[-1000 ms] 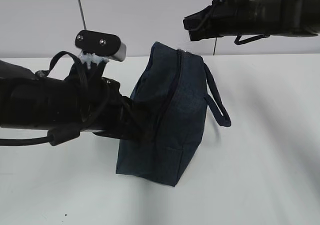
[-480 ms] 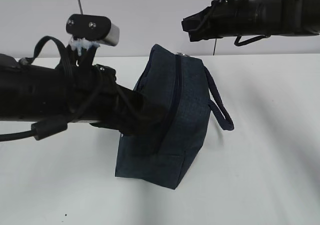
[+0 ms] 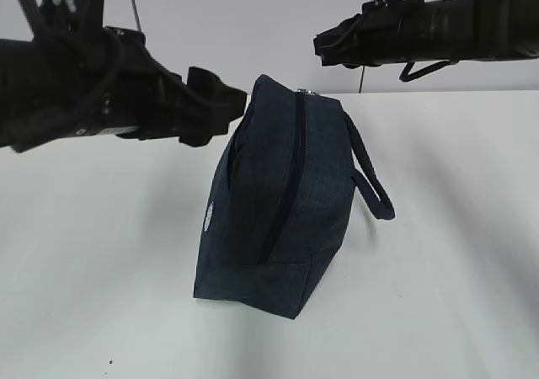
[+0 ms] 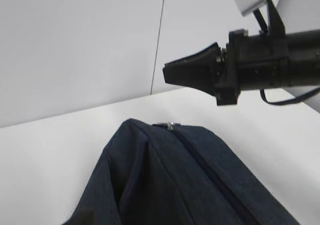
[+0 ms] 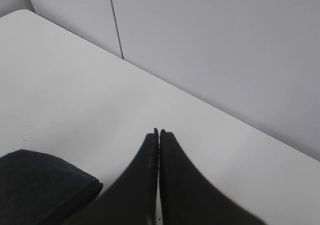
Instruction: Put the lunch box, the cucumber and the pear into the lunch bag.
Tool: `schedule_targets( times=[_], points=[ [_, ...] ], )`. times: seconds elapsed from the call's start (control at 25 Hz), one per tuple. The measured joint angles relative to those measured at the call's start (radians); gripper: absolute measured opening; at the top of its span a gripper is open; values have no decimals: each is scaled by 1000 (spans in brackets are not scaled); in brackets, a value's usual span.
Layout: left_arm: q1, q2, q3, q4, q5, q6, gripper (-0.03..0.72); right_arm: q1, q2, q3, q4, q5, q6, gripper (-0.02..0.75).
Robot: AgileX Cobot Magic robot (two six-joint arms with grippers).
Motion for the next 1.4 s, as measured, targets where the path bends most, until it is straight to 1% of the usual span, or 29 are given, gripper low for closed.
schedule_targets(
  times=[0.08,0.28,0.52,0.64,0.72,0.88,0.96,1.12,1.28,1.4],
  points=[
    [0,37,-44,-2,-18,0,516,0,0,0,-31,0,15,13],
    [35,160,-154,-6,-4,0,516,0,0,0,-92,0,23,85],
    [137,296,-255,-89,186,0,520,-20,-13,0,-205,5,23,169],
    [186,336,-287,-101,255,0,520,-50,-48,0,-252,16,23,218],
    [211,351,-310,-103,300,0,520,-65,-74,0,-320,38,23,256],
    [216,377,-339,-103,357,0,520,-73,-113,0,-512,120,9,326],
    [216,385,-341,-103,361,0,520,-73,-118,0,-571,159,-7,347],
    [216,405,-341,-103,366,0,520,-73,-118,0,-608,211,-77,366],
    [216,430,-341,-102,371,0,519,-73,-118,0,-616,221,-138,367],
    [216,447,-341,-102,375,0,496,-71,-118,-11,-618,225,-156,367]
  ],
)
